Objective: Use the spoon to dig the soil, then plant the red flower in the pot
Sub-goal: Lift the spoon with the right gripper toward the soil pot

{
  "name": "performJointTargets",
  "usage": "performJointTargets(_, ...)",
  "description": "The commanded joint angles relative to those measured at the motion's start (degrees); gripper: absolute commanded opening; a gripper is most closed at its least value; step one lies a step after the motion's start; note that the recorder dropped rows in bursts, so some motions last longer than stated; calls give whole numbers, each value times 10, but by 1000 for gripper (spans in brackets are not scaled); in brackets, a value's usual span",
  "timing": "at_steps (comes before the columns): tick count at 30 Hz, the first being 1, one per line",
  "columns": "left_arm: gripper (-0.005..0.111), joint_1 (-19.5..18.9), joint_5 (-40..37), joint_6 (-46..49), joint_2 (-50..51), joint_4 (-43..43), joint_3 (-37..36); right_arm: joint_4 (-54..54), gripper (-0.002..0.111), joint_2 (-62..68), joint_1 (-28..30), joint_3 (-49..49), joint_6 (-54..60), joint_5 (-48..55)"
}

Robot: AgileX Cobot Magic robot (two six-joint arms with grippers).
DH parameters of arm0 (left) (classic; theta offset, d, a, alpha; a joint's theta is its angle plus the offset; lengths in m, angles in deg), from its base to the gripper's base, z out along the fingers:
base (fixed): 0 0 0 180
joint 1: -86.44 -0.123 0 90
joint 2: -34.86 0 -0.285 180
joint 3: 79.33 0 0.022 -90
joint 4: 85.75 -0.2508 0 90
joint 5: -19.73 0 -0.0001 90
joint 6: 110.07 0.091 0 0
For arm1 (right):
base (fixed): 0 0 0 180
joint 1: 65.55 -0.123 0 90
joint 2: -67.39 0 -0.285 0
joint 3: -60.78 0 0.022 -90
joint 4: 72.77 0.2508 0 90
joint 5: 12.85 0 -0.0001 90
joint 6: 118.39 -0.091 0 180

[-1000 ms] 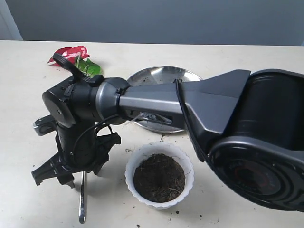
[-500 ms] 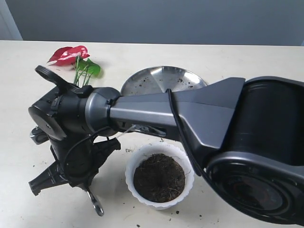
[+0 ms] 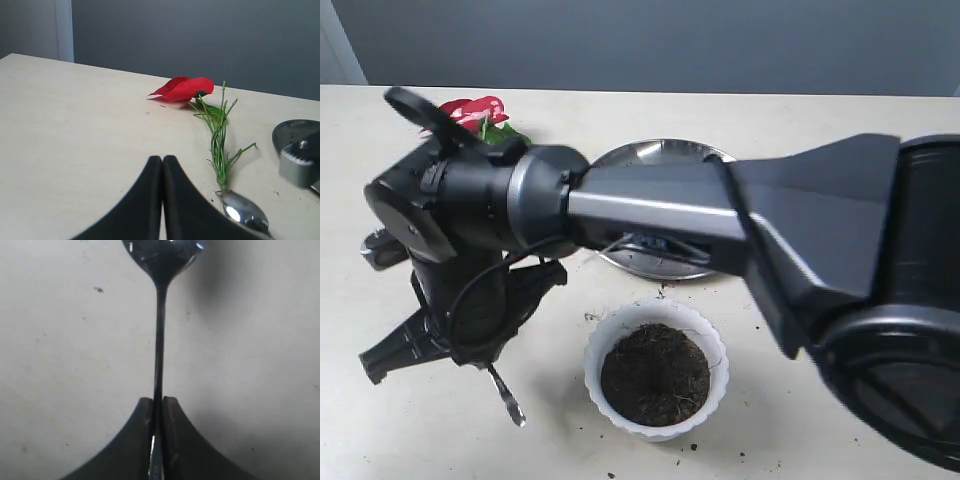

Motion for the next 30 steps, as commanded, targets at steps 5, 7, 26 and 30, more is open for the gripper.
performJointTargets(5,0,1,7,-1,-3,-1,-1,-42,-1,-122,0,0,155,60)
performJointTargets(7,0,1,7,-1,-3,-1,-1,-75,-1,-156,0,0,180,84)
performJointTargets(26,0,1,7,-1,-3,-1,-1,-243,-1,-358,61,205,320,86)
performJointTargets(30,0,1,7,-1,-3,-1,-1,-220,-1,-414,62,281,342,86)
